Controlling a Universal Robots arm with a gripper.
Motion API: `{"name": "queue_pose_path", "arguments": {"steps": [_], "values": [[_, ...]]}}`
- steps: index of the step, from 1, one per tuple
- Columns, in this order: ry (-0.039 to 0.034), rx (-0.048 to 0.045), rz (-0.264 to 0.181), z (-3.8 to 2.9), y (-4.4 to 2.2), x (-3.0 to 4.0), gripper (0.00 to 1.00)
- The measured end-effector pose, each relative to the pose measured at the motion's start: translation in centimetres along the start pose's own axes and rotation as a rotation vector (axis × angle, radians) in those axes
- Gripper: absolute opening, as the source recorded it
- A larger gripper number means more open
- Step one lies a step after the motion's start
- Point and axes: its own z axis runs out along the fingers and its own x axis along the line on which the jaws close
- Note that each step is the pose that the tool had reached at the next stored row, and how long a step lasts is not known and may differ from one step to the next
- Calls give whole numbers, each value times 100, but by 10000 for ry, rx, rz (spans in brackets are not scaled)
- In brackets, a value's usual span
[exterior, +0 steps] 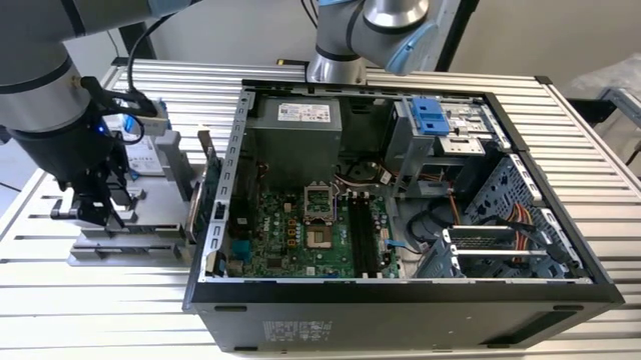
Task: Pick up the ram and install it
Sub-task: 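Pick up the ram and move it above insertion slot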
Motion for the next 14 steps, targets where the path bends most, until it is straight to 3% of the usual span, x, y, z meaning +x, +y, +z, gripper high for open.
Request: {"name": "queue_pose_path", "arguments": {"steps": [6,14], "values": [[0,0,0,51,0,20,100],[-1,0,0,117,1,122,100]]}}
